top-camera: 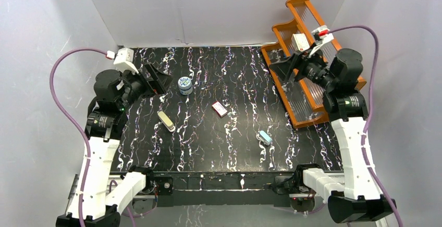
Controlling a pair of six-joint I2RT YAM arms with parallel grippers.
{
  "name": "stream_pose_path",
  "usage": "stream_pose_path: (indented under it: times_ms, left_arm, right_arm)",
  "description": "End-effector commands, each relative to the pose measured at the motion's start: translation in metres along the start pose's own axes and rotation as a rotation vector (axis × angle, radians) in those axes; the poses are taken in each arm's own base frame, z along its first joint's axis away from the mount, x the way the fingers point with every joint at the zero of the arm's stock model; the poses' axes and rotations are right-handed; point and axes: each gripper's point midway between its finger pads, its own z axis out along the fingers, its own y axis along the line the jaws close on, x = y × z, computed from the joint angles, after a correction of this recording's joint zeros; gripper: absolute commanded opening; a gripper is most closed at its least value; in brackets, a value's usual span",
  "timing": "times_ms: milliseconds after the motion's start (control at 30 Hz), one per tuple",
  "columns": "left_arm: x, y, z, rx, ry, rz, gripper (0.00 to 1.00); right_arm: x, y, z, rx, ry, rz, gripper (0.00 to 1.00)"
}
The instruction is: Load the staples into the stapler
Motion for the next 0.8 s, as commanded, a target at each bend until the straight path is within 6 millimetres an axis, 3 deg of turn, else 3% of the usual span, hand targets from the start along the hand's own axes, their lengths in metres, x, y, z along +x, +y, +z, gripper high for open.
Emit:
stream_pose_path:
  times_ms: [0,167,300,400,567,667,767]
  left_arm:
    - [0.01,-0.002,0.001,0.031,0.001,-0.072,0.94]
    - [0.04,0.007,0.013,0.044,0.077,-0.102,0.95]
    - [0.065,0.024,0.021,-0.008,0.14,-0.138,0.93]
    - [0.087,0.029,0.024,-0.006,0.215,-0.157,0.93]
    - [0.118,0.03,0.027,0.029,0.317,-0.203,0.88]
    - [0.131,0.025,0.029,0.073,0.385,-0.238,0.89]
    - [0.142,0.022,0.031,0.095,0.446,-0.275,0.94]
  right_arm:
    - [-0.005,0.031,0.02,-0.123,-0.011,-0.035,0.81]
    - [0.045,0.075,0.063,-0.151,0.115,-0.058,0.81]
    - [0.104,0.089,0.101,-0.078,0.264,-0.085,0.87]
    - [0.149,0.082,0.125,0.029,0.374,-0.111,0.91]
    - [0.234,0.053,0.149,0.198,0.624,-0.115,0.91]
    - [0.271,0.045,0.156,0.218,0.707,-0.116,0.89]
    - [0.292,0.042,0.166,0.204,0.725,-0.116,0.87]
